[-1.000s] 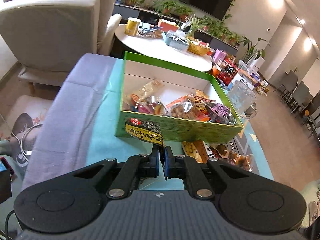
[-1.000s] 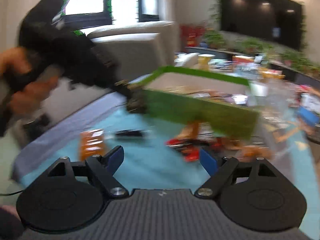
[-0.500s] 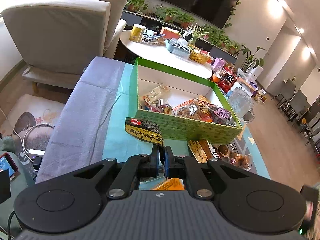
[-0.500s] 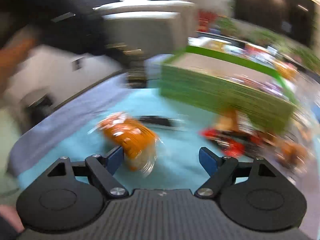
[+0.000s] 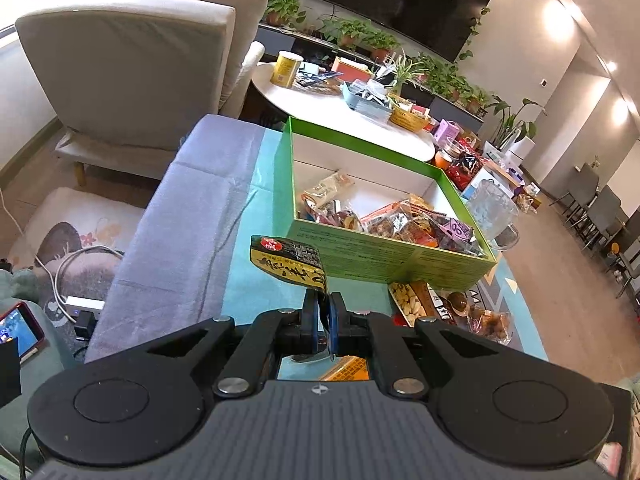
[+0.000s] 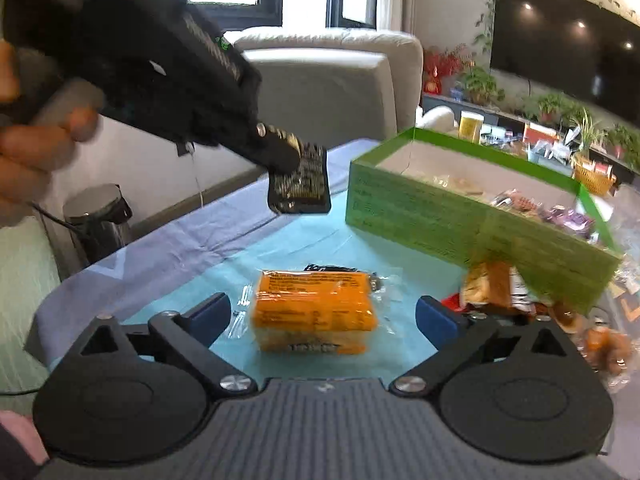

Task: Organize snacks
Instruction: 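Carry both packs into the green box and open both tools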

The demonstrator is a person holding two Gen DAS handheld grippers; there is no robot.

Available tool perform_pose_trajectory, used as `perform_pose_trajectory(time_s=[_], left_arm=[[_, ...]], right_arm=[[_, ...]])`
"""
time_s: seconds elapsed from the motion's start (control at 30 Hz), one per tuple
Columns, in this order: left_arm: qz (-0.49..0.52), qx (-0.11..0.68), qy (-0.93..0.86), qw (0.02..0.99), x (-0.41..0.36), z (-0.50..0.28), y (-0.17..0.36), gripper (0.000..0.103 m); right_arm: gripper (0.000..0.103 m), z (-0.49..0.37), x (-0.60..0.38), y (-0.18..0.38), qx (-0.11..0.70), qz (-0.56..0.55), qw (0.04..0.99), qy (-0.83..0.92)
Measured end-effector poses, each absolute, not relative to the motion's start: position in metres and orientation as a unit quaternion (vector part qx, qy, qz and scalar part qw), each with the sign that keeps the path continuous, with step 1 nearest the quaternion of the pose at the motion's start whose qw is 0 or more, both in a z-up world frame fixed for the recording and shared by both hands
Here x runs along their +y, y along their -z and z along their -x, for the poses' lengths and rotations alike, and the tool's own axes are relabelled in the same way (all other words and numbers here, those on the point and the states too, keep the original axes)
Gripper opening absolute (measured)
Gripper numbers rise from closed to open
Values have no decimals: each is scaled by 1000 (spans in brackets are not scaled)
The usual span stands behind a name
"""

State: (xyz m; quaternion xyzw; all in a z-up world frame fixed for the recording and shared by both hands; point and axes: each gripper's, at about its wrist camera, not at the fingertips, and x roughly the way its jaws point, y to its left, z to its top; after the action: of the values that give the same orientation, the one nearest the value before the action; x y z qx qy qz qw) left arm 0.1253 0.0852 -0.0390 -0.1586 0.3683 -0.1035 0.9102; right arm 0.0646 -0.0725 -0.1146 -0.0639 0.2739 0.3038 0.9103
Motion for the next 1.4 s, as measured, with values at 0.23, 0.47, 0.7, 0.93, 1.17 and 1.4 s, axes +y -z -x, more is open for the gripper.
perform_pose_trajectory(time_s=[0.23,0.47,0.7,0.93,1.17,1.4], left_arm=[[159,369,102,910,86,-129,40,5],[151,366,108,912,82,-130,40,5],[144,348,135,916,68,-136,24,5],[123,331,148,924,44,-160,7,5],[114,335,147,924,28,-196,5,5],[101,347,142,921,17,-229,14,5]], right_arm=[[64,-70,-59,125,293,63,913,-276],[63,-72,-73,121,312,64,914,-251],[63,-69,-116,88,273,27,940,-203],[63,-90,-153,54,222,4,965,-136],[63,-128,-165,45,207,-24,972,-105],[63,-163,-174,46,212,-61,971,-91]])
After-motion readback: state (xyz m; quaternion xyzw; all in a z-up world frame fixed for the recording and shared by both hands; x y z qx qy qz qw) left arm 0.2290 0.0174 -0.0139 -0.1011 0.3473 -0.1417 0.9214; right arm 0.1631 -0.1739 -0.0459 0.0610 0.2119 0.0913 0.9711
